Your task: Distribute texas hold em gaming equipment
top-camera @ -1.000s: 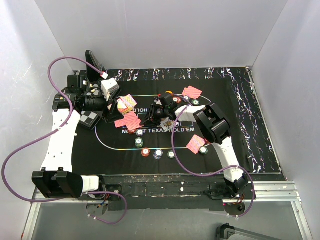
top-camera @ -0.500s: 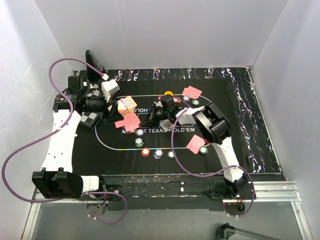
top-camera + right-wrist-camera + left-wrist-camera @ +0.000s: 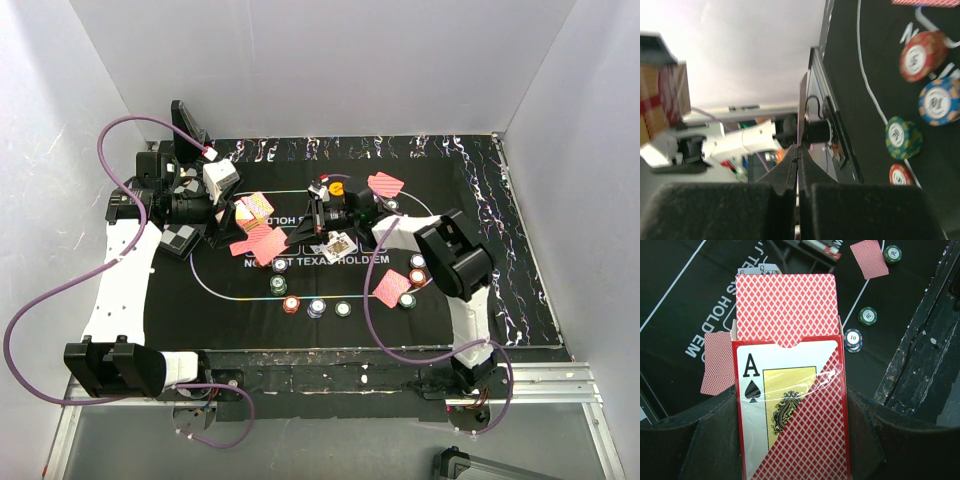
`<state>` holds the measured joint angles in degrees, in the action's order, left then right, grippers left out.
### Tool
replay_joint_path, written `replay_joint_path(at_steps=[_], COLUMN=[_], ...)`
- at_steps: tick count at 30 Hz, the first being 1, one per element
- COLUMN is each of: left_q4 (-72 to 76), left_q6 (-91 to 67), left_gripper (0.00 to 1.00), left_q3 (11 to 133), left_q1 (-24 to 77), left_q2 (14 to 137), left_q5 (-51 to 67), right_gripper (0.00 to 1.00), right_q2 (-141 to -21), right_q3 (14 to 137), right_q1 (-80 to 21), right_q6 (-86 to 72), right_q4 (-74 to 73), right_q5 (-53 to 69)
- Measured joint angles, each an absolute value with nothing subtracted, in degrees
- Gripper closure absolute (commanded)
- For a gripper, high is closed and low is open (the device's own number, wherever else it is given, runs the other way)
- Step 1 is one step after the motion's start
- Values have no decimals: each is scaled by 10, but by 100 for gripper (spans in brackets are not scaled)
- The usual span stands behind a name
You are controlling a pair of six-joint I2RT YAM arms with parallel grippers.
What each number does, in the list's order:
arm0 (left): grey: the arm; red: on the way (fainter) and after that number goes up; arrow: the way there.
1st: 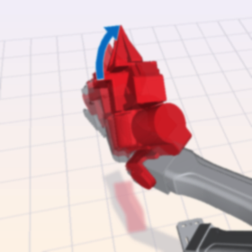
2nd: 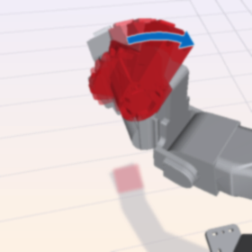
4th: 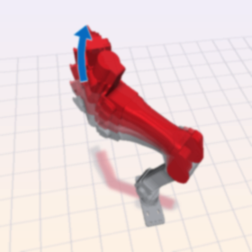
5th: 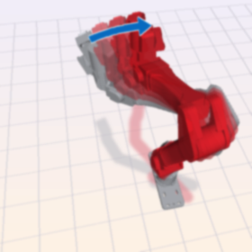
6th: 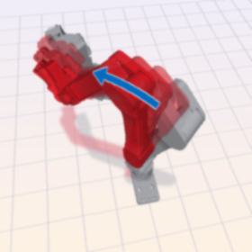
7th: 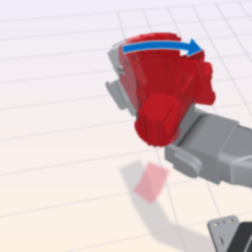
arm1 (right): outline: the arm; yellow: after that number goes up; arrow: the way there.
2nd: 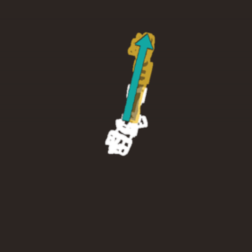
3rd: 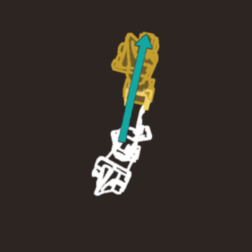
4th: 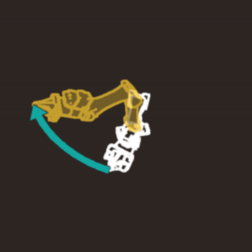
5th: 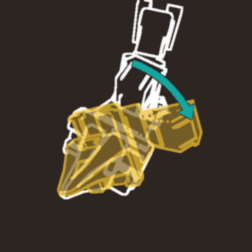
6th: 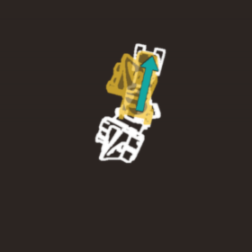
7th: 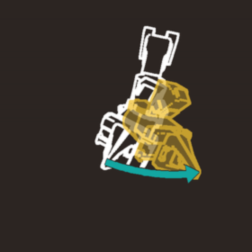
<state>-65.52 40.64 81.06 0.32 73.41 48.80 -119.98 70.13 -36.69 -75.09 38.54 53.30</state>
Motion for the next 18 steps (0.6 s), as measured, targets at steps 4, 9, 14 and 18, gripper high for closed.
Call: replay_joint_path(at_steps=[4, 9, 14, 18], left_q4=[-654, -647, -642, -642], left_q6=[404, 400, 398, 395], left_gripper=[100, 100, 100, 100], left_q3=[811, 811, 811, 811], left_q1=[3, 3, 3, 3], left_q2=[734, 735, 735, 735], left_q5=[488, 488, 489, 489], right_gripper=[99, 99, 99, 99], right_q2=[-1142, -1130, -1140, -1172], right_q3=[703, 790, 813, 812], right_q1=[-372, -413, -489, -534], right_q6=[-639, -418, -284, -220], right_q4=[261, -44, -207, -283], right_q5=[582, 564, 539, 534])
